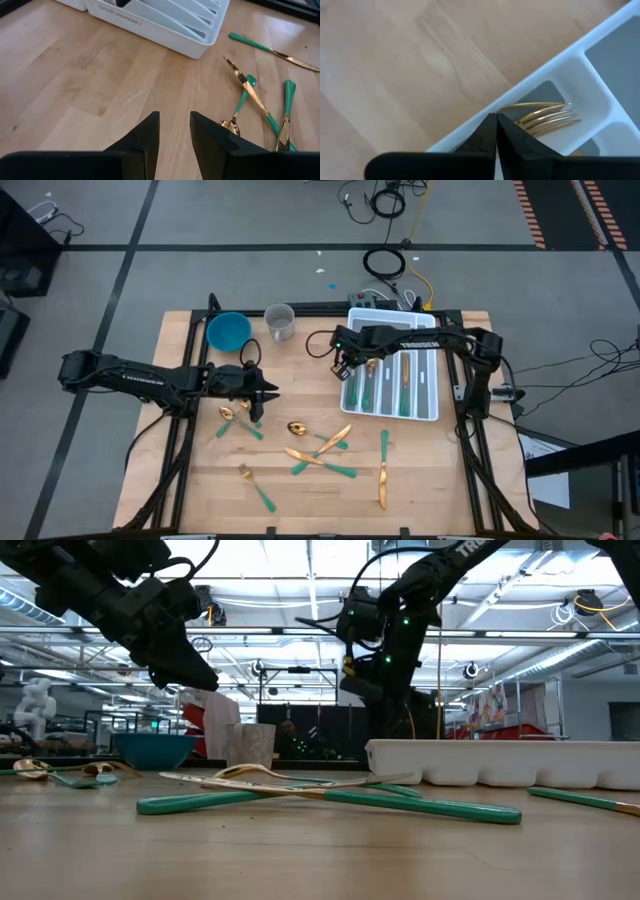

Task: Sort silverware
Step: Put the green fork into the white silverware organizer

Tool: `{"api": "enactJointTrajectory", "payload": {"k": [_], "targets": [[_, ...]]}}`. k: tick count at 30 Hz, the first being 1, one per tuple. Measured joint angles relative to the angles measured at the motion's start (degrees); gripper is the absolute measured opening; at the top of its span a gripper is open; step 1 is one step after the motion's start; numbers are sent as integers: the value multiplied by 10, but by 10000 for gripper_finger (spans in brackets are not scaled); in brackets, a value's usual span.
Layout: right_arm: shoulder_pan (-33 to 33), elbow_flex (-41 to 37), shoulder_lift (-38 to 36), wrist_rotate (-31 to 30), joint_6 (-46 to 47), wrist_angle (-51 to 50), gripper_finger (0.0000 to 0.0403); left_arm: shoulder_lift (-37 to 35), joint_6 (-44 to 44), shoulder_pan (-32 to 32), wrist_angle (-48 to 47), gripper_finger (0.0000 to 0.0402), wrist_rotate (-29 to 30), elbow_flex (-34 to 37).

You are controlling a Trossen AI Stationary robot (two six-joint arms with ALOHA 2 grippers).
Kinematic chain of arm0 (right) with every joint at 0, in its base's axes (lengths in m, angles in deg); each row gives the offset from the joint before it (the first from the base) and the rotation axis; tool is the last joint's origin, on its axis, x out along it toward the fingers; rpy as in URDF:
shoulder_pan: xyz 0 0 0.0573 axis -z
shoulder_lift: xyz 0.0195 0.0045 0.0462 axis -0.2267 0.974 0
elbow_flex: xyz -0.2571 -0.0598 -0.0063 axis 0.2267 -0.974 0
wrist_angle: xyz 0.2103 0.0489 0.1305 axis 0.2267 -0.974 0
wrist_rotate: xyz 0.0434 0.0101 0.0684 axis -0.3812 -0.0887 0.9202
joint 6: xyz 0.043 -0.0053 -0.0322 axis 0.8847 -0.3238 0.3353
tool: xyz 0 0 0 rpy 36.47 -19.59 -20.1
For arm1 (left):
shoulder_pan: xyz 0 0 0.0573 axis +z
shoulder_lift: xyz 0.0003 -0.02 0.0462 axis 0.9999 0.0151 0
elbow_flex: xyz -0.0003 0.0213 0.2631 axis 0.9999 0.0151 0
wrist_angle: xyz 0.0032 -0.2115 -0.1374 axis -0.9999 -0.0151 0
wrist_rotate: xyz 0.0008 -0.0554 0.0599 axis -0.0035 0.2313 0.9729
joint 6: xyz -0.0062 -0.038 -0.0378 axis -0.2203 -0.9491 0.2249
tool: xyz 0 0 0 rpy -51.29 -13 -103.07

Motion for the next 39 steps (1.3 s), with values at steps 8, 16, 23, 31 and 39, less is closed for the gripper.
{"api": "enactJointTrajectory", "payload": {"k": [8,16,23,31,39], "targets": [[7,0,9,-2,-3,14,0,0,0,0,0,115,0,0],[14,0,17,0,-3,13,0,0,0,0,1,115,1,0],[14,0,24,0,-6,19,0,0,0,0,1,115,4,0],[27,0,29,2,-8,15,0,0,-1,0,2,115,7,0],[31,0,59,10,-12,2,0,0,-1,0,3,115,7,0]]}}
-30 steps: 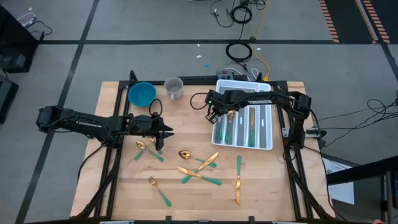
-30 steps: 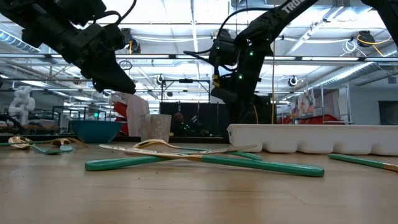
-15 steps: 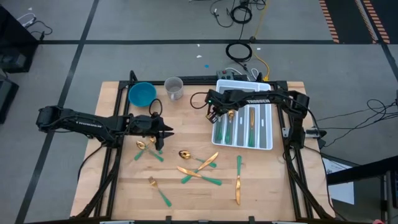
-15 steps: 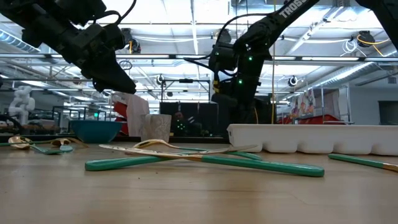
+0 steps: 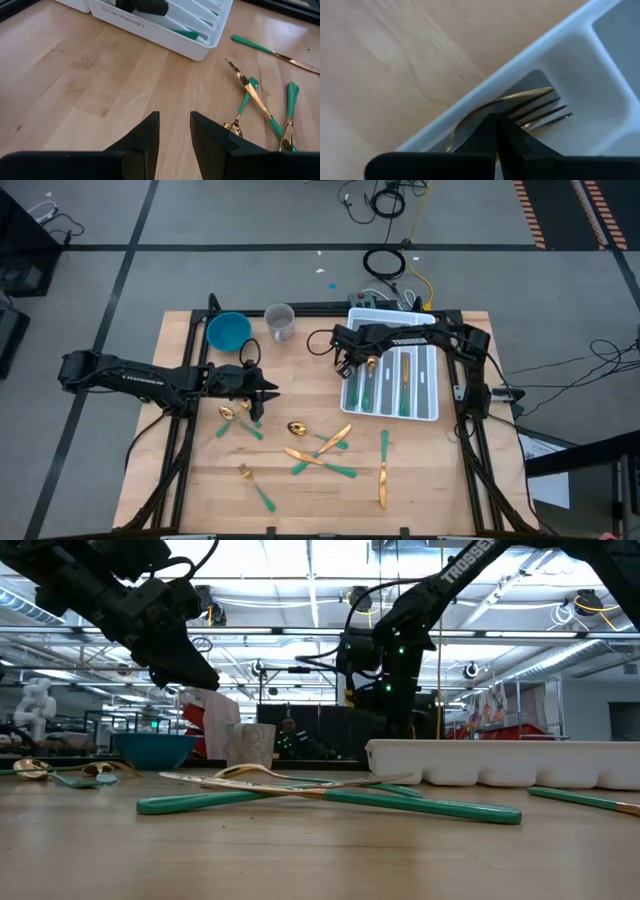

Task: Sort silverware
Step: Put the green fork into the white silverware organizer, then adjust the green fork in the white silverware organizer

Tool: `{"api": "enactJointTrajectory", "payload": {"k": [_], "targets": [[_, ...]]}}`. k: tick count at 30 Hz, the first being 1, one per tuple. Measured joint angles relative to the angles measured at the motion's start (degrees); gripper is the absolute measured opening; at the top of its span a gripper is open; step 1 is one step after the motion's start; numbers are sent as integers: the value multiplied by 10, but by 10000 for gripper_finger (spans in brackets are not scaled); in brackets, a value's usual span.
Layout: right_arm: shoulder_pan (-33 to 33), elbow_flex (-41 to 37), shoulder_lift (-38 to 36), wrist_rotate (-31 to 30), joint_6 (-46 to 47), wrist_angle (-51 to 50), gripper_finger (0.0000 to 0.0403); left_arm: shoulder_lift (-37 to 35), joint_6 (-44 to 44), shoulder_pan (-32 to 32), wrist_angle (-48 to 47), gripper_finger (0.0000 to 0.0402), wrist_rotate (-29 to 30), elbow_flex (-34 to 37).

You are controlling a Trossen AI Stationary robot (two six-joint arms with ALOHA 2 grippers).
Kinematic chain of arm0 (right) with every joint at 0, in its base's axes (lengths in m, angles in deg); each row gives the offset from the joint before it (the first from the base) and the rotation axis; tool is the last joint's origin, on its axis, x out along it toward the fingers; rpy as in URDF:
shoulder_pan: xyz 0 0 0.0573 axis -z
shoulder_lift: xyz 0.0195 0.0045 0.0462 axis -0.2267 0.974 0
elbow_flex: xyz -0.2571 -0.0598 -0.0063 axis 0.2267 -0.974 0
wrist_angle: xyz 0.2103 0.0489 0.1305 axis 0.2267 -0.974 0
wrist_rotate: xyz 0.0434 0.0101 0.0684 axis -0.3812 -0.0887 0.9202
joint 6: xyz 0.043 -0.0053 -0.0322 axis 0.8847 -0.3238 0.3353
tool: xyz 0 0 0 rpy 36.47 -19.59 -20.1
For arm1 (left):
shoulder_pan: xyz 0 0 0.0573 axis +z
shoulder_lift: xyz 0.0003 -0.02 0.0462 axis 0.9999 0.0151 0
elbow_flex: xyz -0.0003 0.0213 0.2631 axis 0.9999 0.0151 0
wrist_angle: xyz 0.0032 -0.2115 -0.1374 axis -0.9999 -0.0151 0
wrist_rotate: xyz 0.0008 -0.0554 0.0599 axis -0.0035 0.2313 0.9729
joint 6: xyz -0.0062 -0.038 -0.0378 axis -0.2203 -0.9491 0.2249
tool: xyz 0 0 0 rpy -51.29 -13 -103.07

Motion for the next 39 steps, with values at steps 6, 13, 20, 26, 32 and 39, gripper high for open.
{"api": "enactJointTrajectory", "payload": {"k": [6,13,20,26,32,39], "targets": [[-12,0,-15,-11,-1,-9,0,0,0,0,-2,115,0,0],[-35,0,-59,-9,14,-29,0,0,0,0,-2,115,0,0],[-53,0,-49,-8,37,-45,41,0,0,0,-2,115,0,0],[-57,0,-41,-25,51,-46,97,0,0,0,-1,115,0,0],[-57,0,-42,-26,51,-42,115,0,0,0,-1,115,0,0],[-55,0,-39,-26,45,-41,106,0,2,0,-1,115,0,0]]}}
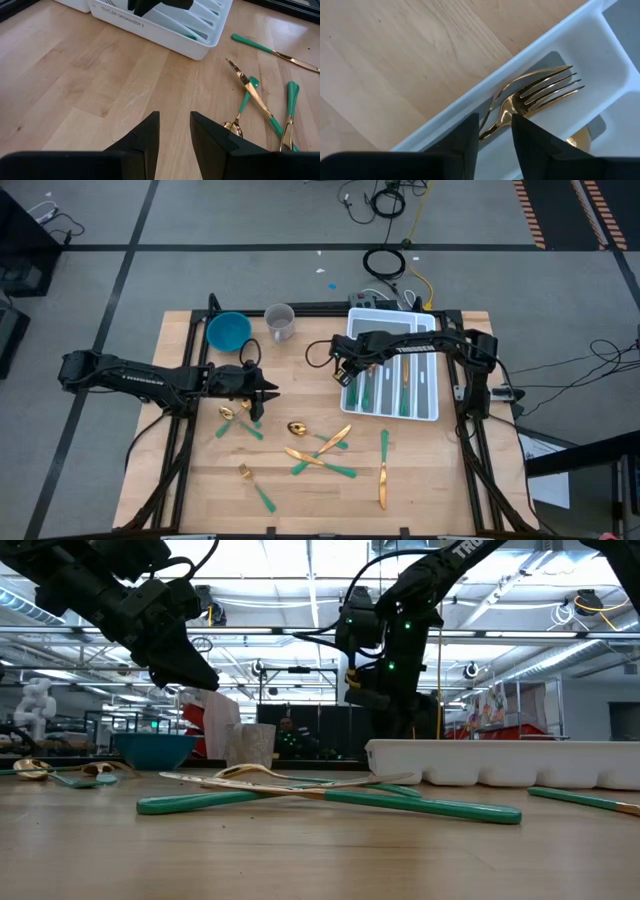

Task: Sort silverware
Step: Adjust the green fork in the white silverware organizer

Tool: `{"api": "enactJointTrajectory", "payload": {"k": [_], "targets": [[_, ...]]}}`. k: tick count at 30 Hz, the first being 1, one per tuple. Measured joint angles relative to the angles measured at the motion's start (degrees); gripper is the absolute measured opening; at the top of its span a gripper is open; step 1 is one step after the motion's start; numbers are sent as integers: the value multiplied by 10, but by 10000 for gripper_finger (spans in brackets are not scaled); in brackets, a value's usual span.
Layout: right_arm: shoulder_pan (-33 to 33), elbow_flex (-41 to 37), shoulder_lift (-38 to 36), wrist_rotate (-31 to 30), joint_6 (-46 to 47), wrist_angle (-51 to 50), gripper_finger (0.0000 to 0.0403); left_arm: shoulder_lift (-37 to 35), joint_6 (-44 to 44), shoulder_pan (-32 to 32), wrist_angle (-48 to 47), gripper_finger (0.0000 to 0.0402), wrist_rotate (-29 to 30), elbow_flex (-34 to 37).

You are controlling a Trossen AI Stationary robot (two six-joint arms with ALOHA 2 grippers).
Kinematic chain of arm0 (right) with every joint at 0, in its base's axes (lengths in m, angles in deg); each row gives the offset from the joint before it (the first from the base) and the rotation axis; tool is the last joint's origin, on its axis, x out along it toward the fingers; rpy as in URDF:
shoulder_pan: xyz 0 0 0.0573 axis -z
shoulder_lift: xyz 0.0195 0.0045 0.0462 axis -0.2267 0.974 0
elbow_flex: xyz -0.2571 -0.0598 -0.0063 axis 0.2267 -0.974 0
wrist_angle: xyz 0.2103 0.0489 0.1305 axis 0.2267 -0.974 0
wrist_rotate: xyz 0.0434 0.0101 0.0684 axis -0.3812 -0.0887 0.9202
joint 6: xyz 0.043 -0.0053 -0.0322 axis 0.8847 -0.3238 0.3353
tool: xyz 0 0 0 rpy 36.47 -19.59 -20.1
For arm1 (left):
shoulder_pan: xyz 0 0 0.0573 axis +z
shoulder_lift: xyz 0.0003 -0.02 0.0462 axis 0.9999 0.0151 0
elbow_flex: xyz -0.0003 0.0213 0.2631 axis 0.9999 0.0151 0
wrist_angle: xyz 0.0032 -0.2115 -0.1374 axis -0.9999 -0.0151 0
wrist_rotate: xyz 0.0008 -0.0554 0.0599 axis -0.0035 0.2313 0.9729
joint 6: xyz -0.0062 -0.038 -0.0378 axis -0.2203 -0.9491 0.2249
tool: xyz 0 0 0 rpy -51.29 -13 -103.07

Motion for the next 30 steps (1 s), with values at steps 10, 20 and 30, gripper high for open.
{"api": "enactJointTrajectory", "payload": {"k": [10,20,30], "targets": [[0,-3,22,5,-3,0,96,0,2,0,3,115,0,0],[-6,-1,37,-4,-9,-2,30,0,2,0,2,115,1,0],[-17,3,31,4,-4,-10,3,0,0,0,0,115,2,0]]}}
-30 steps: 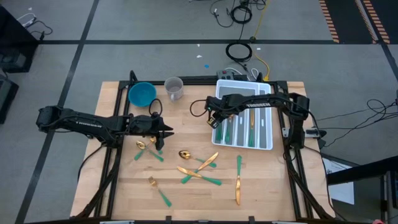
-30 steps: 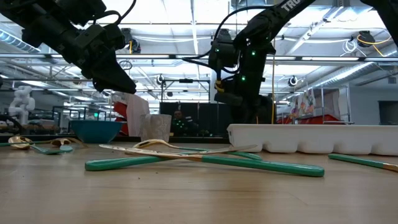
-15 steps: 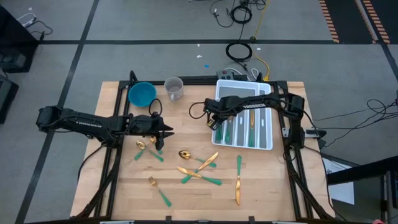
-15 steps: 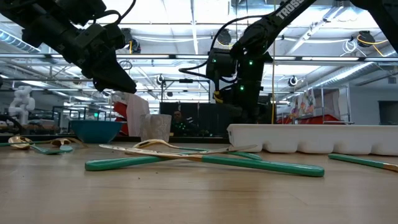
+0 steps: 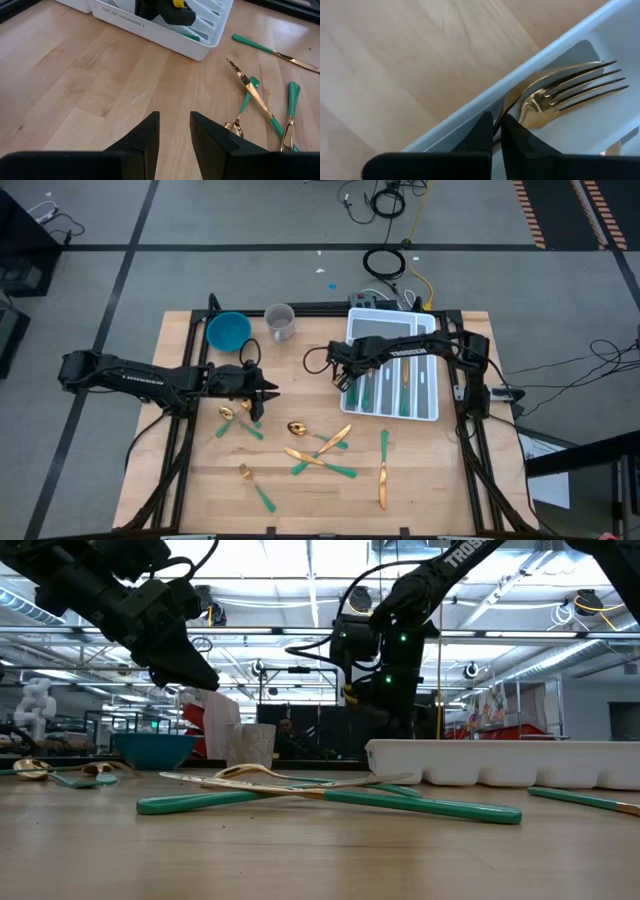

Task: Sort silverware
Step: Adjust the green fork in the white silverware organizer

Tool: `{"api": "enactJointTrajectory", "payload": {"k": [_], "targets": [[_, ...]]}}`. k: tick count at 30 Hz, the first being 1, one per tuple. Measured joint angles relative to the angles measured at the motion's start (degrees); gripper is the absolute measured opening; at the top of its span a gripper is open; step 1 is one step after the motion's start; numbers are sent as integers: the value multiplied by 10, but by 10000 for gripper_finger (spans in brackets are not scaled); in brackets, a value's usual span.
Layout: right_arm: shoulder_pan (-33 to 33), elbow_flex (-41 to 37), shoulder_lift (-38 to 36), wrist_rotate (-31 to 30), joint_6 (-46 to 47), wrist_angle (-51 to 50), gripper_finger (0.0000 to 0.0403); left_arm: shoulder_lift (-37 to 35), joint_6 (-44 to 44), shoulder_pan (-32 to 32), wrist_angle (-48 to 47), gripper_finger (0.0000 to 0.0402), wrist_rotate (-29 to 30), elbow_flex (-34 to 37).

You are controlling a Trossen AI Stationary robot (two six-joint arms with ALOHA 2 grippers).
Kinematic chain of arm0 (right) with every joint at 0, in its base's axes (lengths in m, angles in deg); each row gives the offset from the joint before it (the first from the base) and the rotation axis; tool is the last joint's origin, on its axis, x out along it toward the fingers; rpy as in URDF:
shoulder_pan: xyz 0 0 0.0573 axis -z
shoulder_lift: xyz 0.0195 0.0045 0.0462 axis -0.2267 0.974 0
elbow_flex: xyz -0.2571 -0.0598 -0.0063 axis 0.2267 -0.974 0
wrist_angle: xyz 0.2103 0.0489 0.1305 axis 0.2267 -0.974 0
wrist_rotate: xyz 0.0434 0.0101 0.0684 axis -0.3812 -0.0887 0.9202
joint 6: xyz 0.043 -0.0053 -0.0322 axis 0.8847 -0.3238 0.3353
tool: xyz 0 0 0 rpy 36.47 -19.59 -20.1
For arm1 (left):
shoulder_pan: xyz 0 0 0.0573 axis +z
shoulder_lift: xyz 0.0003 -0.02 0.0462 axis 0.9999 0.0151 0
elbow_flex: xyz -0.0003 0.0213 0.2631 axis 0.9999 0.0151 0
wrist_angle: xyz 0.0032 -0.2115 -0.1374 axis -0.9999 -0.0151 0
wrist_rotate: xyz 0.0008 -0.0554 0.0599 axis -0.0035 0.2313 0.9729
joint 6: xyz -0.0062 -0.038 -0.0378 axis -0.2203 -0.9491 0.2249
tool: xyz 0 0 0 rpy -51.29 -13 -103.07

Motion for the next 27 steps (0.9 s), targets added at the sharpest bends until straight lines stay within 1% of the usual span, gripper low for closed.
{"api": "enactJointTrajectory", "payload": {"k": [2,5,8,10,15,20,24,27], "targets": [[-3,6,-7,0,1,-8,2,0,0,0,0,115,1,0],[-6,24,-15,-14,-3,-57,1,0,2,0,0,115,2,0],[-11,55,-14,-56,9,-117,1,0,2,0,0,115,2,0],[-13,73,-14,-63,17,-154,1,0,2,0,-1,115,2,0],[-15,98,-15,-81,35,-186,1,0,2,0,0,115,2,0],[-15,99,-13,-107,62,-202,1,0,2,0,0,115,4,0],[-16,99,1,-116,70,-214,1,0,3,0,4,115,5,0],[-21,116,18,-135,78,-258,1,0,3,0,8,115,6,0]]}}
